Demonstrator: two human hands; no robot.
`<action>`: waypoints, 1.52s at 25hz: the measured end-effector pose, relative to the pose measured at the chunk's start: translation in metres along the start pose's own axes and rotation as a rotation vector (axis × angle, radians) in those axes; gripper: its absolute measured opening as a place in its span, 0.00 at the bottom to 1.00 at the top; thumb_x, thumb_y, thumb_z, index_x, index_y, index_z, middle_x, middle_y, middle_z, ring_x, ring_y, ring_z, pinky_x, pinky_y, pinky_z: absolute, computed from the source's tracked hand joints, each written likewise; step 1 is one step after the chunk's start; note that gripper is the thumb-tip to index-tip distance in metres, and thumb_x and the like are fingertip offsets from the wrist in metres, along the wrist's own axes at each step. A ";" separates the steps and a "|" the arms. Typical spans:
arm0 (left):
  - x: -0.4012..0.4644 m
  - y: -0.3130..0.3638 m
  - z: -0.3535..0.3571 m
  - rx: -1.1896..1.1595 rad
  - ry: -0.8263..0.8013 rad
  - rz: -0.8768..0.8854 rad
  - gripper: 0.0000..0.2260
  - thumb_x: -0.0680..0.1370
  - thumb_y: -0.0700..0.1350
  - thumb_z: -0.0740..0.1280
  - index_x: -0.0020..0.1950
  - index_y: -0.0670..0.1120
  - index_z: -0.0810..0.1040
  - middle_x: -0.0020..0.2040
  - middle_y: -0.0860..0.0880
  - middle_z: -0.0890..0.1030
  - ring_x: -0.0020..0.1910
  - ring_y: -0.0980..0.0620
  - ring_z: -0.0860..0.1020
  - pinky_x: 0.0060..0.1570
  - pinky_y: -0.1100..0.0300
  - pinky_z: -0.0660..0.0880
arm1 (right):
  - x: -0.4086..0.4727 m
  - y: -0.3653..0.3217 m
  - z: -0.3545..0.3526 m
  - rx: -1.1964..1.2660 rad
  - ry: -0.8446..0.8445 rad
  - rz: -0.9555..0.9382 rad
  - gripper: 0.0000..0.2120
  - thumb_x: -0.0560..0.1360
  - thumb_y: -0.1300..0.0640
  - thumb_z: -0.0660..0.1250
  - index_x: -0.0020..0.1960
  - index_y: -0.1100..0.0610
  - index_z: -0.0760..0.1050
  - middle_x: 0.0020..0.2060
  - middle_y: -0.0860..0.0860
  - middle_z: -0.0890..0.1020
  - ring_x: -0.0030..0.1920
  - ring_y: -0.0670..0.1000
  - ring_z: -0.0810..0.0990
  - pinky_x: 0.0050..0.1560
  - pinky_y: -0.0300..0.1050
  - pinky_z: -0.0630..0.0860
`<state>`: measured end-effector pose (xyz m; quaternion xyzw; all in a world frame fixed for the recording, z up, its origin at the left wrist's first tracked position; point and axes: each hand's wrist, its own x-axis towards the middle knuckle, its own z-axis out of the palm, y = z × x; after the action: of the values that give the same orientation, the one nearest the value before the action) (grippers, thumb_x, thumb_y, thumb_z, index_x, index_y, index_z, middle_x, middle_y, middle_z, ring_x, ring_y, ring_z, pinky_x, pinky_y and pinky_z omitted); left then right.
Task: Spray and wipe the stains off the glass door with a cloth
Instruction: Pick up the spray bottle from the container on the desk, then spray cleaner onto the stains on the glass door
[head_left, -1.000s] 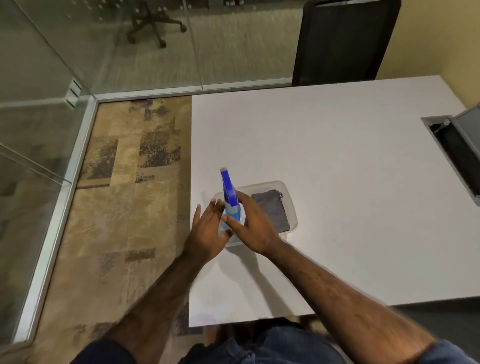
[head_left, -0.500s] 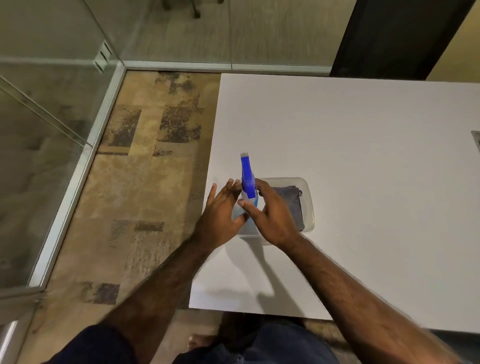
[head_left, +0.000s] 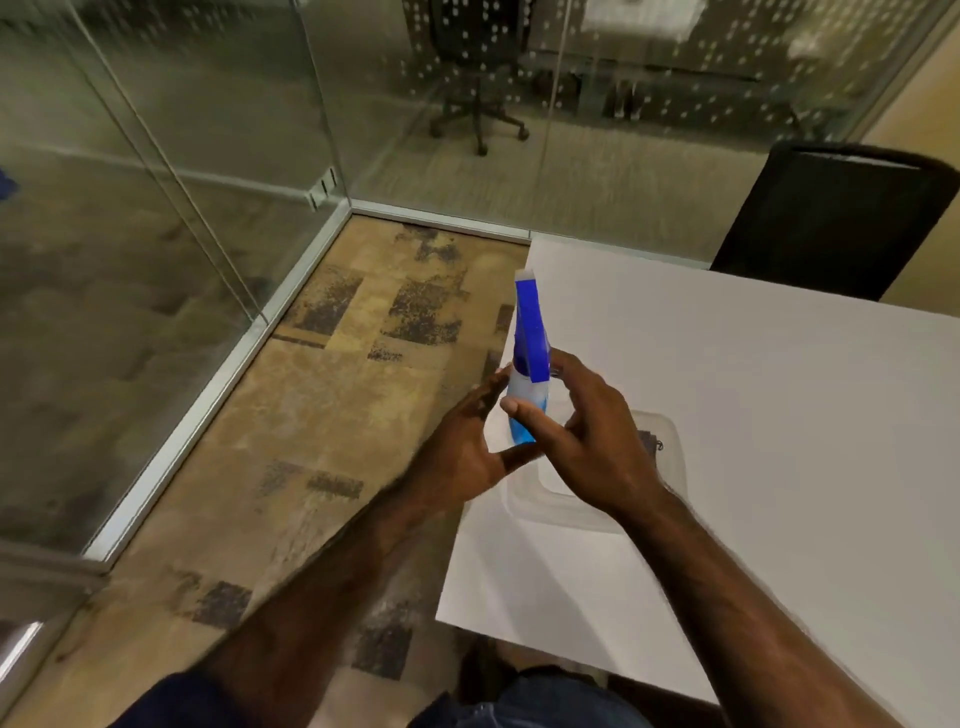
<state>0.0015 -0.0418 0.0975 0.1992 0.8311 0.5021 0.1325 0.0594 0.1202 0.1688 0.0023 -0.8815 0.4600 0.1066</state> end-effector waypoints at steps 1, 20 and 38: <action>-0.014 -0.001 -0.015 0.000 0.000 -0.002 0.40 0.68 0.63 0.81 0.75 0.50 0.74 0.69 0.54 0.78 0.75 0.47 0.77 0.67 0.68 0.75 | -0.001 -0.018 0.008 0.029 -0.030 -0.035 0.32 0.79 0.35 0.67 0.78 0.50 0.73 0.62 0.28 0.74 0.59 0.24 0.74 0.54 0.19 0.72; -0.345 -0.084 -0.248 0.031 0.889 -0.186 0.38 0.62 0.60 0.83 0.69 0.55 0.76 0.60 0.62 0.82 0.60 0.64 0.80 0.55 0.75 0.74 | -0.078 -0.282 0.292 0.585 -0.725 -0.399 0.22 0.81 0.65 0.74 0.68 0.46 0.76 0.63 0.48 0.88 0.67 0.49 0.85 0.69 0.50 0.82; -0.572 -0.146 -0.335 0.116 1.344 -0.453 0.37 0.63 0.52 0.82 0.71 0.57 0.76 0.67 0.59 0.82 0.67 0.60 0.79 0.68 0.59 0.77 | -0.221 -0.438 0.517 0.833 -1.068 -0.475 0.09 0.76 0.53 0.79 0.52 0.45 0.80 0.44 0.39 0.84 0.43 0.43 0.83 0.51 0.47 0.82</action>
<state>0.3388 -0.6300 0.1336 -0.3244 0.7792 0.4315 -0.3184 0.2242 -0.5722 0.1953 0.4593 -0.5400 0.6587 -0.2521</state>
